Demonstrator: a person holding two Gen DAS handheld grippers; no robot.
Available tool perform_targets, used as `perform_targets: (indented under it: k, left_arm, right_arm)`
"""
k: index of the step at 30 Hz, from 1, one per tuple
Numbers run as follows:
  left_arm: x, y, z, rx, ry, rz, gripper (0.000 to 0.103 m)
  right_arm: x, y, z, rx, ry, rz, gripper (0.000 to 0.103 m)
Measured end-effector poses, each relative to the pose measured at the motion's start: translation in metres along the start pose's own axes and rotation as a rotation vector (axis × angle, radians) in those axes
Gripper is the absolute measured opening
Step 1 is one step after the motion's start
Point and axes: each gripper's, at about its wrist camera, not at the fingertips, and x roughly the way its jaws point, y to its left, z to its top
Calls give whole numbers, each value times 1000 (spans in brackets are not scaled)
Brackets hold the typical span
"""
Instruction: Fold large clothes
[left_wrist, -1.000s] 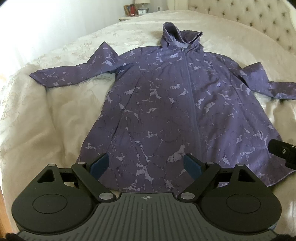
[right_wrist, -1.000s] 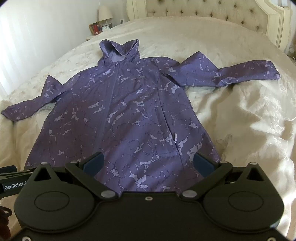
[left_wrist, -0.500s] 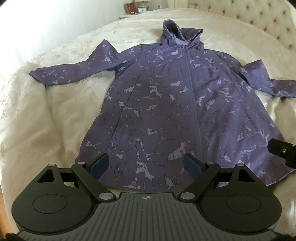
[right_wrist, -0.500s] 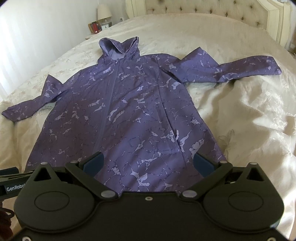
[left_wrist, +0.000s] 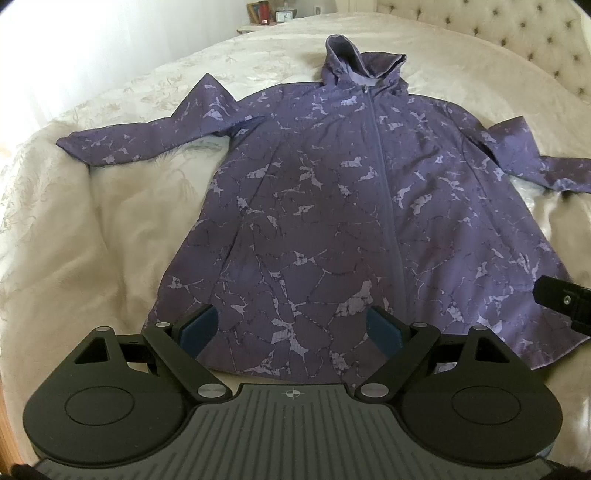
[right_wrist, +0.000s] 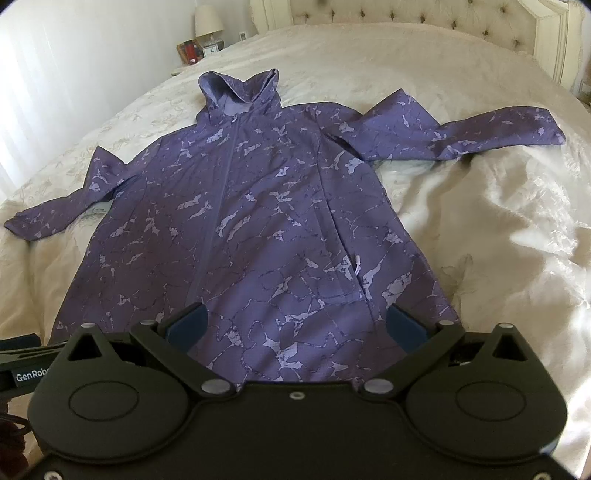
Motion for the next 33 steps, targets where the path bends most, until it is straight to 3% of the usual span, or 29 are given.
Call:
perform_targets:
  k: [8, 14, 19, 25, 29, 33]
  left_arm:
    - [5, 2, 0, -5, -5, -10, 87]
    - [13, 16, 14, -3, -56, -38, 87]
    - [27, 45, 37, -35, -103, -72, 87]
    - [56, 102, 71, -117, -157, -181, 87]
    - [79, 140, 97, -139, -175, -136, 88]
    - [105, 183, 122, -178, -190, -56, 88]
  right_arm:
    - [6, -1, 2, -2, 1, 27, 102]
    - [12, 3, 15, -36, -24, 89, 102]
    - [24, 11, 36, -58, -61, 153, 102]
    - [49, 26, 64, -58, -50, 255, 102]
    - [69, 37, 79, -42, -25, 333, 102]
    - [86, 54, 88, -60, -33, 343, 103]
